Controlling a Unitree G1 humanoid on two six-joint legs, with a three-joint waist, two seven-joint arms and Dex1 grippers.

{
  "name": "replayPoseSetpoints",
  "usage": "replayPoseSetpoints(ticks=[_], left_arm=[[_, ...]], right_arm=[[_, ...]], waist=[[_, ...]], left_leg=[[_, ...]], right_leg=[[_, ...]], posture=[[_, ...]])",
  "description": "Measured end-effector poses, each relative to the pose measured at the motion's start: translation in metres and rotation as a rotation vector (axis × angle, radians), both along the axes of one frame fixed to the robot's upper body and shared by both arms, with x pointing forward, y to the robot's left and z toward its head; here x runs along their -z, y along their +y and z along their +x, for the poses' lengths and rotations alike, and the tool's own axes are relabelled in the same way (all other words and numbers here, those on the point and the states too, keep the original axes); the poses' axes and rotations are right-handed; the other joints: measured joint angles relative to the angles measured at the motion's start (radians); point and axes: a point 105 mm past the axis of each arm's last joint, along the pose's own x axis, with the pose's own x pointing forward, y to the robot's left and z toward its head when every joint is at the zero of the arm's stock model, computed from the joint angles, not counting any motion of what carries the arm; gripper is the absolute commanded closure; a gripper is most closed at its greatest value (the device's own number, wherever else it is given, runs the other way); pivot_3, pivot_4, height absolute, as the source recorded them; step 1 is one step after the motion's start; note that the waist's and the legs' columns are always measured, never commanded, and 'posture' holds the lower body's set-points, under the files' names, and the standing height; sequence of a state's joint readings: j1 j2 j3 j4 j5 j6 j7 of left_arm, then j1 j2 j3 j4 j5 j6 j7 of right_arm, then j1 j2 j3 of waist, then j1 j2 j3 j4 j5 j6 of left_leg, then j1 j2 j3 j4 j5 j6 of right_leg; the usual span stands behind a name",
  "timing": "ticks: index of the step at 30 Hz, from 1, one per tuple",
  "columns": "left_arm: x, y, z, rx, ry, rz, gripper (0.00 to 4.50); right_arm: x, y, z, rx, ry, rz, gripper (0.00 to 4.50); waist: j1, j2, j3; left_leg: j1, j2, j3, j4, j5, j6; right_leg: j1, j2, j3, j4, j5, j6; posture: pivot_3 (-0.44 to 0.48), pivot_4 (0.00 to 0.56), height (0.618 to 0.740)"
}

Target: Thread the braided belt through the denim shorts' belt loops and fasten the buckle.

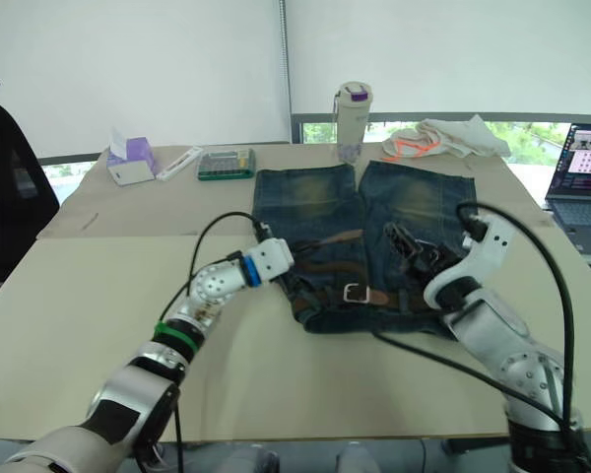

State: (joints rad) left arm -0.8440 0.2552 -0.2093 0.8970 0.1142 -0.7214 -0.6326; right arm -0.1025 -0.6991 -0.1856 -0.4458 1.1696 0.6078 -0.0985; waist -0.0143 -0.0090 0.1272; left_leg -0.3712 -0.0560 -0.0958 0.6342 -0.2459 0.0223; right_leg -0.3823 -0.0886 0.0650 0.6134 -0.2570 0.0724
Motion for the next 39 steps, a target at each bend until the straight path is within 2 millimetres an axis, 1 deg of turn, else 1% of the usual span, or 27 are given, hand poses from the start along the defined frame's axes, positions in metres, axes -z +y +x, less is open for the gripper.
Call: replayPoseSetpoints(ticks=[1,2,4,5,7,8,10,13,16,21,22,23,26,28,29,30,33,34,39], left_arm=[[-0.005,0.007,0.003,-0.015,-0.014,0.013,4.50],[-0.012,0.015,0.007,-0.029,-0.033,0.029,4.50],[-0.018,0.024,0.009,-0.036,-0.048,0.063,4.50],[-0.016,0.028,0.008,-0.026,-0.042,0.091,4.50],[-0.011,0.033,0.006,0.002,-0.022,0.149,4.50],[-0.009,0.035,0.004,0.020,-0.013,0.179,4.50],[-0.005,0.038,-0.001,0.062,0.001,0.248,4.50],[-0.006,0.037,-0.007,0.107,0.005,0.305,4.50],[-0.008,0.033,-0.010,0.119,0.006,0.301,4.50],[-0.006,0.029,-0.013,0.124,0.019,0.291,4.50],[-0.004,0.028,-0.014,0.123,0.027,0.288,4.50],[-0.003,0.027,-0.015,0.124,0.031,0.285,4.50],[-0.004,0.026,-0.015,0.124,0.026,0.281,4.50],[-0.004,0.026,-0.015,0.123,0.026,0.281,4.50],[-0.004,0.026,-0.015,0.123,0.025,0.281,4.50],[-0.004,0.026,-0.015,0.123,0.025,0.281,4.50],[-0.004,0.026,-0.014,0.122,0.027,0.280,4.50],[-0.003,0.025,-0.014,0.121,0.032,0.279,4.50],[0.005,0.019,-0.014,0.120,0.048,0.323,4.50]], right_arm=[[0.007,0.000,-0.002,-0.025,0.002,-0.084,0.03],[0.015,-0.001,-0.006,-0.068,-0.007,-0.210,0.03],[0.027,0.002,-0.011,-0.158,-0.032,-0.403,0.03],[0.032,0.005,-0.014,-0.210,-0.053,-0.493,0.03],[0.041,0.007,-0.016,-0.277,-0.083,-0.611,0.03],[0.044,0.008,-0.015,-0.295,-0.096,-0.653,0.03],[0.049,0.009,-0.011,-0.322,-0.114,-0.731,0.03],[0.054,0.012,-0.006,-0.367,-0.138,-0.836,0.03],[0.064,0.011,-0.003,-0.386,-0.131,-0.903,0.03],[0.071,0.004,-0.001,-0.403,-0.118,-0.983,0.03],[0.071,0.004,0.001,-0.403,-0.123,-1.005,0.54],[0.071,0.003,0.002,-0.404,-0.128,-1.021,0.77],[0.072,0.003,0.003,-0.398,-0.131,-1.049,1.82],[0.075,0.004,0.005,-0.387,-0.127,-1.038,2.54],[0.076,0.005,0.005,-0.385,-0.129,-1.030,2.82],[0.077,0.008,0.005,-0.384,-0.132,-1.024,3.23],[0.075,0.008,0.006,-0.372,-0.160,-1.062,4.25],[0.074,0.008,0.007,-0.358,-0.179,-1.077,4.44],[0.058,0.018,0.011,-0.241,-0.376,-1.156,4.44]], waist=[[0.000,0.000,0.000],[0.000,0.000,0.000],[-0.001,0.000,0.000],[-0.002,0.000,0.000],[-0.002,-0.002,0.001],[-0.002,-0.003,0.002],[-0.002,-0.003,0.002],[0.001,-0.004,0.002],[0.005,-0.004,0.003],[0.005,-0.005,0.003],[0.005,-0.005,0.003],[0.004,-0.005,0.003],[0.003,-0.005,0.003],[0.003,-0.005,0.003],[0.003,-0.005,0.003],[0.003,-0.005,0.003],[0.003,-0.005,0.003],[0.003,-0.005,0.003],[0.002,-0.005,0.003]], left_leg=[[0.000,0.000,0.000,0.000,0.000,0.000],[0.000,0.000,0.000,0.000,0.000,0.000],[0.000,0.000,0.000,0.000,0.000,-0.001],[0.000,0.000,0.000,0.000,0.001,-0.001],[0.000,0.000,0.000,0.000,0.001,-0.002],[0.000,0.000,0.000,0.000,0.002,-0.003],[0.000,0.000,0.000,0.000,0.002,-0.004],[0.000,0.000,0.000,0.000,0.002,-0.004],[0.000,0.001,0.000,0.000,0.003,-0.004],[0.000,0.000,0.000,0.000,0.003,-0.005],[0.000,0.000,0.000,0.000,0.003,-0.005],[0.000,0.000,0.000,0.000,0.003,-0.005],[0.000,0.000,0.000,0.000,0.003,-0.005],[0.000,0.000,0.000,0.000,0.003,-0.005],[0.000,0.000,0.000,0.000,0.003,-0.005],[0.000,0.000,-0.001,0.000,0.003,-0.005],[0.000,0.000,0.000,0.000,0.003,-0.006],[0.000,0.000,0.000,0.000,0.003,-0.006],[0.000,-0.002,0.000,0.000,0.004,-0.007]], right_leg=[[0.000,0.000,0.000,0.000,-0.001,0.002],[0.000,0.000,0.000,0.000,-0.002,0.003],[0.000,0.000,0.000,0.000,-0.004,0.007],[0.000,0.000,0.000,0.000,-0.004,0.007],[-0.001,0.000,0.000,0.000,-0.004,0.007],[-0.001,0.000,0.000,0.001,-0.004,0.006],[-0.001,0.000,0.000,0.001,0.001,-0.001],[-0.001,0.000,0.000,0.001,0.001,-0.001],[-0.002,-0.001,0.000,0.001,0.001,-0.002],[-0.001,-0.002,0.000,0.001,0.002,-0.002],[-0.002,-0.002,0.000,0.001,0.002,-0.002],[-0.002,-0.002,0.000,0.002,0.002,-0.002],[-0.002,-0.002,0.000,0.002,0.002,-0.002],[-0.002,-0.001,0.000,0.002,0.002,-0.002],[-0.002,-0.002,0.000,0.002,0.002,-0.002],[-0.002,-0.002,0.000,0.003,0.002,-0.002],[-0.002,-0.002,0.000,0.003,0.002,-0.002],[-0.002,-0.002,0.000,0.003,0.002,-0.002],[-0.004,-0.002,0.000,0.005,0.002,-0.002]], posture=[[0.000,0.150,0.740],[0.000,0.150,0.740],[0.000,0.150,0.740],[0.000,0.150,0.740],[0.000,0.150,0.740],[0.000,0.150,0.740],[0.000,0.150,0.740],[0.000,0.150,0.740],[0.000,0.150,0.740],[0.000,0.150,0.740],[0.000,0.150,0.740],[0.000,0.150,0.740],[0.000,0.150,0.740],[0.000,0.150,0.740],[0.000,0.150,0.740],[0.000,0.150,0.740],[0.000,0.150,0.740],[0.000,0.150,0.740],[0.000,0.150,0.740]])
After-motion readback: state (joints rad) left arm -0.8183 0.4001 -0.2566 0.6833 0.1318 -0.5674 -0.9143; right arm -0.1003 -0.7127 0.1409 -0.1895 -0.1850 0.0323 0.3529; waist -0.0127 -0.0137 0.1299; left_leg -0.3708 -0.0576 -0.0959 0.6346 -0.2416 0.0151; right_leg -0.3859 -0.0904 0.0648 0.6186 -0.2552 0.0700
